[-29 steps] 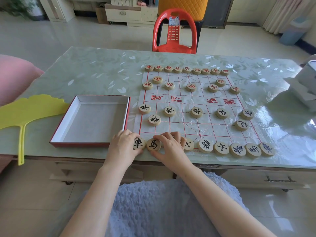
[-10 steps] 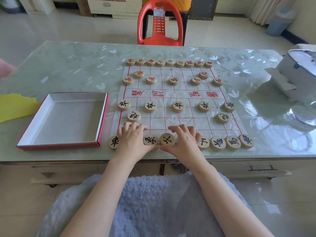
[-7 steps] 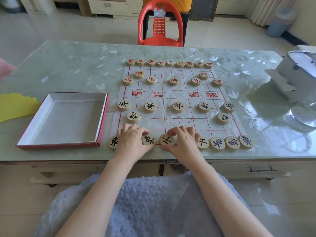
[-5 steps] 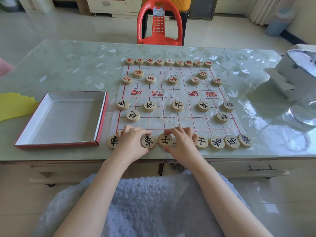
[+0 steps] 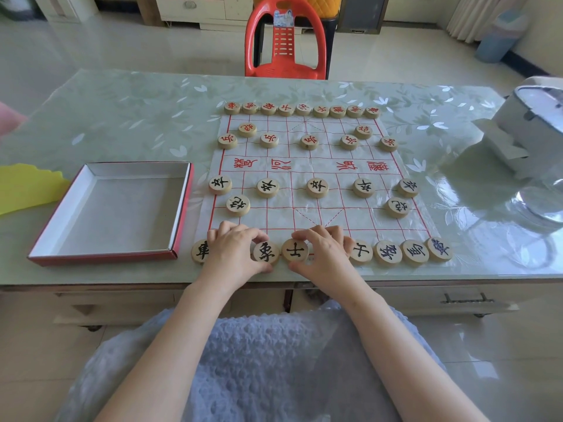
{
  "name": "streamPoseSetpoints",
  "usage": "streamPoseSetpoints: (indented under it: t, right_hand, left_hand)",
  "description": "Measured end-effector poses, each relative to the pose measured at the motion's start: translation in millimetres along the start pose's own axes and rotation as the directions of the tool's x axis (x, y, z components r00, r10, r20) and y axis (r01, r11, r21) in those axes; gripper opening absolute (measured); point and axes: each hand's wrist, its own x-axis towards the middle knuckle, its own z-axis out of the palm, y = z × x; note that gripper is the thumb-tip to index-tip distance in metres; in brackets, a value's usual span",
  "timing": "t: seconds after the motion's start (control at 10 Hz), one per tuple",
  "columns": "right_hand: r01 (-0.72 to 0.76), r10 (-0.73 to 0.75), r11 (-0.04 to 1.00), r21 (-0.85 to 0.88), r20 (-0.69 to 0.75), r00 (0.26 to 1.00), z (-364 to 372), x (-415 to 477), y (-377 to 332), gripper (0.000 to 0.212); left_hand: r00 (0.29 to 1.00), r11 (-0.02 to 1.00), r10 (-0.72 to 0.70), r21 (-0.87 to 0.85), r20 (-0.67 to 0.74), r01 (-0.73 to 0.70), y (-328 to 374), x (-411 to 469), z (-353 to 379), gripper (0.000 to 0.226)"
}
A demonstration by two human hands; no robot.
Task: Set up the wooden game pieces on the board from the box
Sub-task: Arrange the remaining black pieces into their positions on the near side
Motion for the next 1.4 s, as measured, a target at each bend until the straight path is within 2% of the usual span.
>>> streamPoseSetpoints:
  t: [0.7,1.0,1.1,1.2,1.3,1.4]
  right_hand:
    - [0.015,-0.015,1.000,0.012,-0.020,1.000,1.4,-1.8,0.9,0.046]
    - [0.015,-0.015,1.000,0.010,-0.005,1.000,0.0,-2.8,1.3,0.053]
    - [-0.004,0.008,0.995,0.098,-0.041,0.999,-8.0,-6.0,6.4,0.056]
    - [-0.061,0.090,0.979,0.192,-0.144,0.985,-24.2,-11.1,24.1,0.044]
    - [-0.142,0.183,0.969,0.200,-0.204,0.962,-38.5,-18.7,47.8,0.036]
    - [-0.187,0.228,0.961,0.205,-0.202,0.952,-47.1,-26.6,63.8,0.035]
  left_hand:
    - [1.000,1.000,0.018,-0.009,-0.012,-0.018,0.0,0.3,2.2,0.047]
    - [1.000,1.000,0.028,-0.007,0.008,-0.028,2.2,-0.2,0.7,0.054]
    - [0.998,0.996,0.057,-0.065,-0.006,-0.057,6.7,-1.0,-1.7,0.060]
    - [0.993,0.986,0.109,-0.119,-0.047,-0.114,16.6,0.9,-1.8,0.053]
    - [0.986,0.980,0.164,-0.112,-0.031,-0.167,32.9,4.9,3.2,0.045]
    - [0.977,0.973,0.211,-0.097,0.011,-0.209,52.0,7.5,10.3,0.045]
